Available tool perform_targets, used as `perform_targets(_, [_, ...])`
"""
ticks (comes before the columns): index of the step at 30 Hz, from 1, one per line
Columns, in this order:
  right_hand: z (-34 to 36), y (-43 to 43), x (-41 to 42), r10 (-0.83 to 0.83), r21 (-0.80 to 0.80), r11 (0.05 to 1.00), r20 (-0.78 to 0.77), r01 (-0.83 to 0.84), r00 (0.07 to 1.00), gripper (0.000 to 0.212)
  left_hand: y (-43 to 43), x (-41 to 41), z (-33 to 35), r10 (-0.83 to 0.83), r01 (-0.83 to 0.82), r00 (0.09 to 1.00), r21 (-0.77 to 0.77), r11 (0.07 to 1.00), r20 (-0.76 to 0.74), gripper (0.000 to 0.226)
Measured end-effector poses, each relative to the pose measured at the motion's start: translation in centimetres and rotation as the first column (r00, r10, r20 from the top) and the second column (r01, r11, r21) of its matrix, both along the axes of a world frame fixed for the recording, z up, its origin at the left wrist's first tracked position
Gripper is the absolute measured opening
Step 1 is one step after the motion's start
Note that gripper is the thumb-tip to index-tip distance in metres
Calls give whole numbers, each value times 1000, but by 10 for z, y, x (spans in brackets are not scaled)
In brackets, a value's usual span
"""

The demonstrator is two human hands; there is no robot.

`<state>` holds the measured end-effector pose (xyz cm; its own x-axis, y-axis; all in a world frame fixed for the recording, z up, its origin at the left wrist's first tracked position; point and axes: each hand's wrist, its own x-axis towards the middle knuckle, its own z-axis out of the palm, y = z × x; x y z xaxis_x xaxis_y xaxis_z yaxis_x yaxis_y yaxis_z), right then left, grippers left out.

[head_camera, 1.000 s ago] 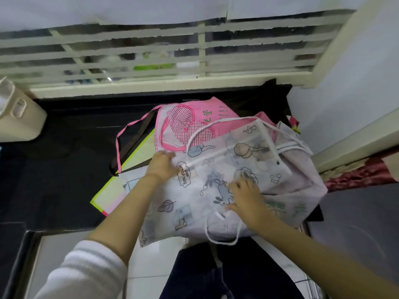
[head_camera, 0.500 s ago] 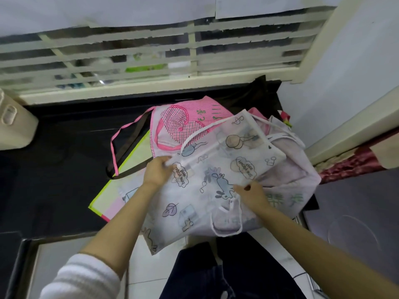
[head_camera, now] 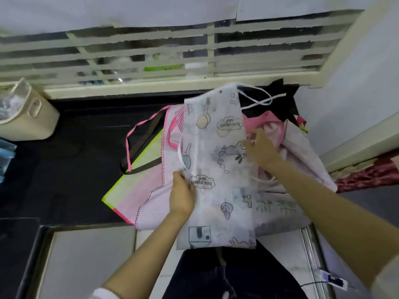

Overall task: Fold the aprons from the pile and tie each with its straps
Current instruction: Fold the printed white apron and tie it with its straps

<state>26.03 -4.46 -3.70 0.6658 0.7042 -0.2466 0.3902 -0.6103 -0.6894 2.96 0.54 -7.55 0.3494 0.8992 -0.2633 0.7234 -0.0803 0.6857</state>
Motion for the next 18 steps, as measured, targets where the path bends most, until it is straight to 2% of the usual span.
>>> perform_targets(2, [-9,-11,-4,40,-33,999,126,-36,991,39,-2,2,-6,-53,87,987,235,968,-149,34])
perform_targets(4, [-15,-27,-17,64,58,995,280,-83,958,29,-4,10,-3,-159,288,931,395,872,-328,49])
perform_targets(5, [-19,-36,-24,84,103,987,315,-122,945,24,-5,14,-1,-239,394,898,436,809,-368,54])
perform_targets(7, [-25,-55,-35,153,87,978,321,-190,935,21,-8,24,-3,-460,586,804,366,723,-378,59])
perform_targets(9, [-38,-71,-37,240,-21,969,306,-245,921,22,-10,32,-6,-656,754,642,173,634,-396,65])
perform_targets(11, [-43,-83,-32,310,-153,948,245,-279,918,24,-10,40,-7,-740,800,521,-58,597,-426,75])
perform_targets(13, [-38,-90,-26,376,-288,903,174,-319,910,26,-11,46,-11,-752,795,489,-130,593,-443,81])
perform_targets(15, [-31,-92,-17,461,-389,852,237,-351,855,29,-12,50,-11,-740,786,491,-134,604,-460,84])
perform_targets(18, [-21,-97,3,423,-362,878,281,-313,861,26,-13,53,-10,-718,776,495,-123,619,-489,87])
